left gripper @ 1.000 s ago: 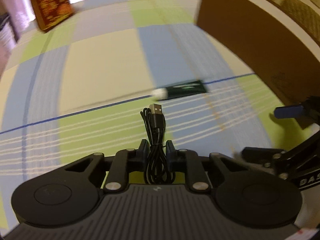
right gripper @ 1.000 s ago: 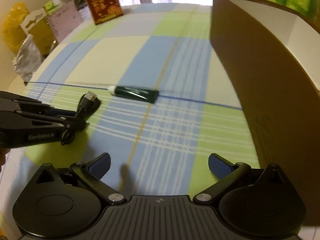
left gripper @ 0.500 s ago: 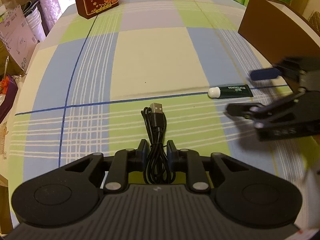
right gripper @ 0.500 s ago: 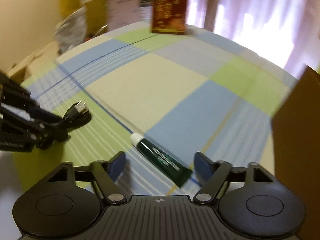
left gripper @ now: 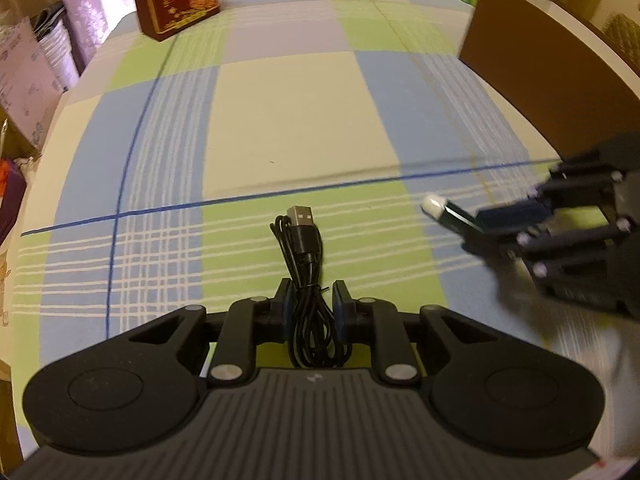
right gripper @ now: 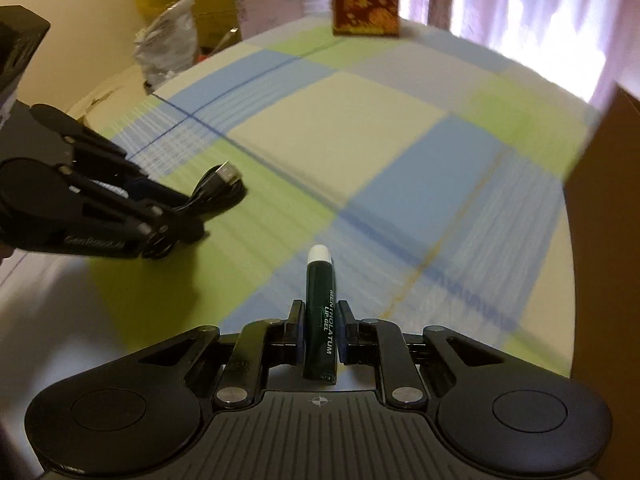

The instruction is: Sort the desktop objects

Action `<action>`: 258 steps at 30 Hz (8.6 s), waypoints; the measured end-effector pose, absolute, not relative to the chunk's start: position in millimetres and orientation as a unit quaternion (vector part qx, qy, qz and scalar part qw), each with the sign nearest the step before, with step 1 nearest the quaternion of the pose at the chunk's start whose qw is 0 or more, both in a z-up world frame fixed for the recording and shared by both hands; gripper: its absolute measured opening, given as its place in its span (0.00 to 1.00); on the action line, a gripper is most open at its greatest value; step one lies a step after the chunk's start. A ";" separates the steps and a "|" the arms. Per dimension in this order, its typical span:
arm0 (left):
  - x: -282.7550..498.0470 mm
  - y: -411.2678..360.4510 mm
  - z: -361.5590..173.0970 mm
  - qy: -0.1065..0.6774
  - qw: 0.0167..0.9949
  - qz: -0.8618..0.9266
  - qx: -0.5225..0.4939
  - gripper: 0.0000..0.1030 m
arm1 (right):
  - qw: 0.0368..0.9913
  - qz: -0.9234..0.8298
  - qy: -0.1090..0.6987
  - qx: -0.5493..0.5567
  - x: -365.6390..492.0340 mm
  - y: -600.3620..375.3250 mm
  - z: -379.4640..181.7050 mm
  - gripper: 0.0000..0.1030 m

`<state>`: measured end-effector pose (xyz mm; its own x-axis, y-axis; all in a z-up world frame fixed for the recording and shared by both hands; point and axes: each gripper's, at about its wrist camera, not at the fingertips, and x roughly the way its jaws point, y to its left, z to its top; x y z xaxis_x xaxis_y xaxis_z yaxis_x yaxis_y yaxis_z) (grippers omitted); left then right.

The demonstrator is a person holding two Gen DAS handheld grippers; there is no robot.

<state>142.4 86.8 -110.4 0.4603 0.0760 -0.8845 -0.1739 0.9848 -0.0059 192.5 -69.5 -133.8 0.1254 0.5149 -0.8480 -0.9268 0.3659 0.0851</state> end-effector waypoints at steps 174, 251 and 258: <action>377.3 -150.6 2.7 0.432 0.899 -0.047 0.057 0.88 | 0.868 0.314 0.373 -0.100 372.5 -289.2 -5.8 0.98; 158.2 -181.1 28.6 0.416 0.908 -0.006 0.037 0.99 | 0.877 0.287 0.376 -0.079 185.5 -344.1 7.2 0.98; 154.6 -183.0 23.1 0.424 0.905 -0.004 0.038 0.99 | 0.873 0.287 0.385 -0.081 182.4 -346.2 2.7 0.98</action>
<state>154.6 -183.0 23.1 0.6398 0.0247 -0.7682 0.0400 0.9971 0.0653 182.4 -346.2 2.7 0.5386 0.4391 -0.7191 -0.5639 0.8220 0.0796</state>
